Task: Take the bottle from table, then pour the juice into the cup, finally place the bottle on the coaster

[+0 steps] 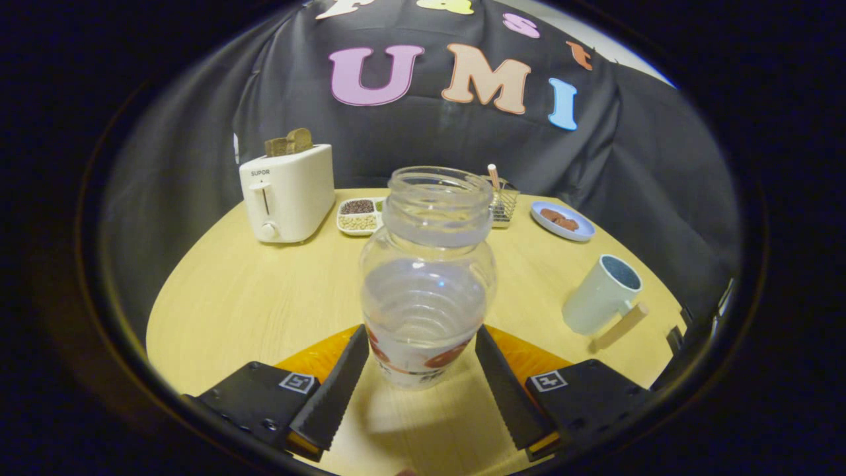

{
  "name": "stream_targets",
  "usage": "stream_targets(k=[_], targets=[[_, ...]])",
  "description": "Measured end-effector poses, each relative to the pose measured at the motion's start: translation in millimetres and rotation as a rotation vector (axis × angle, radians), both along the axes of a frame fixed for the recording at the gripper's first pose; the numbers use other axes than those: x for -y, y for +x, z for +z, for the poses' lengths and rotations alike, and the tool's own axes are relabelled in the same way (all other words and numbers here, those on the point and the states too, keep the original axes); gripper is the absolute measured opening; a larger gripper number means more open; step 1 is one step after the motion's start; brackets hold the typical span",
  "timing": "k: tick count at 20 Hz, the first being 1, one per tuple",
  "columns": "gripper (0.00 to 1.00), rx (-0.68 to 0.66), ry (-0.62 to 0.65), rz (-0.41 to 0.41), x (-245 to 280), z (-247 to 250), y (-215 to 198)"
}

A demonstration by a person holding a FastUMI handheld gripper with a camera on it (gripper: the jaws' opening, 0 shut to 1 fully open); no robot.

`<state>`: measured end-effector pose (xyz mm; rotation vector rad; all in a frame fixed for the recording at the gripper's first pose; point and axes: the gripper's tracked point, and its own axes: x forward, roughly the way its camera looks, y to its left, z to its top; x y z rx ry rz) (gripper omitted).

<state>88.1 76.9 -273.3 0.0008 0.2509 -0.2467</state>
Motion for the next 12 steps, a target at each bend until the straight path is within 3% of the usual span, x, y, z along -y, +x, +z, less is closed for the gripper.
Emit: stream_targets(k=[8,12], targets=[[0.91,0.006,0.032,-0.007,2.0,2.0,15.3],[0.84,-0.023,0.091,0.030,-0.7,3.0,11.5]])
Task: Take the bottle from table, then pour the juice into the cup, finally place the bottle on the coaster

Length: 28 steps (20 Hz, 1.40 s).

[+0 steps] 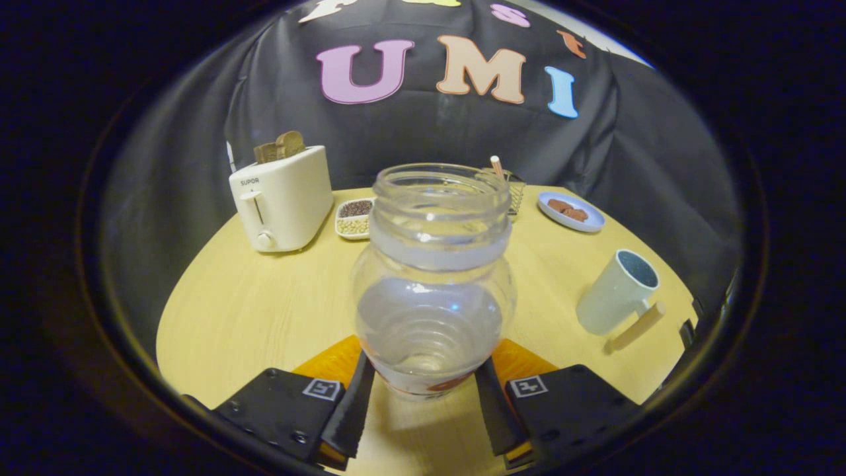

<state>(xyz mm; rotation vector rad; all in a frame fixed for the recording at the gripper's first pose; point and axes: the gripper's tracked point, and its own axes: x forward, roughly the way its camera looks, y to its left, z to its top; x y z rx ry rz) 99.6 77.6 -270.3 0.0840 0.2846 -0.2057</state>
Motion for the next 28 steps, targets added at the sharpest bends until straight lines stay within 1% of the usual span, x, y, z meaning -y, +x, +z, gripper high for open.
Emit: stream_targets(k=[4,8,13,23,28], targets=[[0.77,-0.005,0.056,-0.010,12.5,12.6,-5.3],[0.77,0.013,0.128,-0.045,33.7,35.2,-6.8],[0.77,0.066,0.252,-0.085,62.2,55.3,-2.5],[0.77,0.173,0.549,-0.045,95.3,86.7,14.5],[0.76,0.215,0.706,-0.053,101.7,96.3,18.3]])
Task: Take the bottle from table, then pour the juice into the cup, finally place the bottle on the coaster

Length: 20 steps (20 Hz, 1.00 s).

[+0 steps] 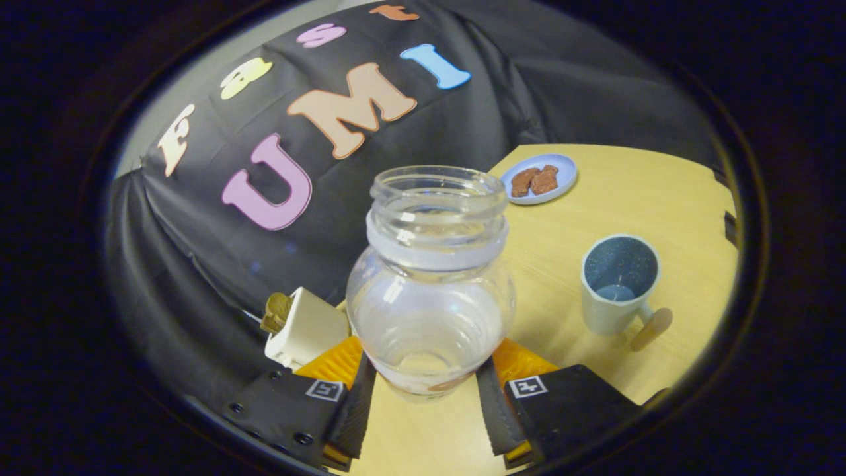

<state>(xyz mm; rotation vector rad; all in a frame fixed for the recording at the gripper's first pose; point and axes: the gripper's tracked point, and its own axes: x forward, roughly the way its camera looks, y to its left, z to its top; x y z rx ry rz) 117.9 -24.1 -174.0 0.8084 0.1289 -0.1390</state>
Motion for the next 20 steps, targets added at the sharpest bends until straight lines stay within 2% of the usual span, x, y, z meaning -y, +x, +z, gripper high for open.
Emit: stream_targets(k=[6,12,20], targets=[[0.76,-0.007,0.130,-0.009,4.5,-5.7,4.0],[0.76,0.012,0.255,0.017,2.2,-1.6,13.7],[0.76,0.129,0.519,-0.017,17.2,17.4,24.0]])
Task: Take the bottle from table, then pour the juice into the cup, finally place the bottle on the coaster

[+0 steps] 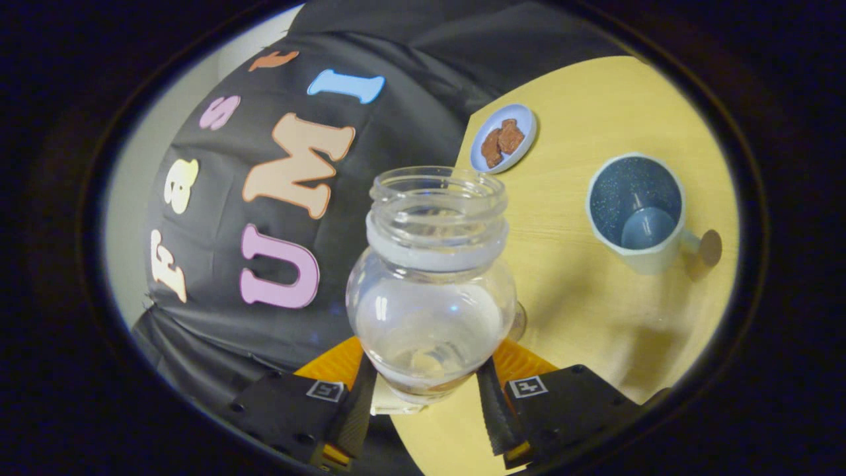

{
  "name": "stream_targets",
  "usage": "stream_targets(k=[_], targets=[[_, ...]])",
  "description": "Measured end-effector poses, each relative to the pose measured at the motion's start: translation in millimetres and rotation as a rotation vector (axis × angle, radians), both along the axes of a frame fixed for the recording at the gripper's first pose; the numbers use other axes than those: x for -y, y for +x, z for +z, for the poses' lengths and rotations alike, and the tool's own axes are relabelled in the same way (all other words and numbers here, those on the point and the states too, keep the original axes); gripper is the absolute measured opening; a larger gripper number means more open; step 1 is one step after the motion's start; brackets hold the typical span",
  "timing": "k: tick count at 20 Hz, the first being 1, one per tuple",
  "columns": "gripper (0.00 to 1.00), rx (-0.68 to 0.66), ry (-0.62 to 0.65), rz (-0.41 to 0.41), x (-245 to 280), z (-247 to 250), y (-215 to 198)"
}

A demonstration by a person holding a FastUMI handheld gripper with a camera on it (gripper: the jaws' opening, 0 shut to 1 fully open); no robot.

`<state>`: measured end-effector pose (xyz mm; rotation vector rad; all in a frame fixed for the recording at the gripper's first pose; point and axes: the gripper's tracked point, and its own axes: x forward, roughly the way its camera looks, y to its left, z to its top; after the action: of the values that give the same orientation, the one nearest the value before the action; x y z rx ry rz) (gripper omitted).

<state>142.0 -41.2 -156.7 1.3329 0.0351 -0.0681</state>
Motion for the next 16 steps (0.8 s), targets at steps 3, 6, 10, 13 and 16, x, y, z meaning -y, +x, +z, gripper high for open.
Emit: stream_targets(k=[3,6,10,13,16], targets=[[0.76,0.030,0.089,-0.015,5.6,2.4,0.9],[0.75,0.067,0.185,-0.033,13.3,3.7,1.9],[0.75,0.090,0.278,-0.051,19.2,-1.6,3.7],[0.75,0.087,0.316,-0.033,17.3,-1.1,6.1],[0.75,0.086,0.367,-0.005,11.1,0.0,7.5]])
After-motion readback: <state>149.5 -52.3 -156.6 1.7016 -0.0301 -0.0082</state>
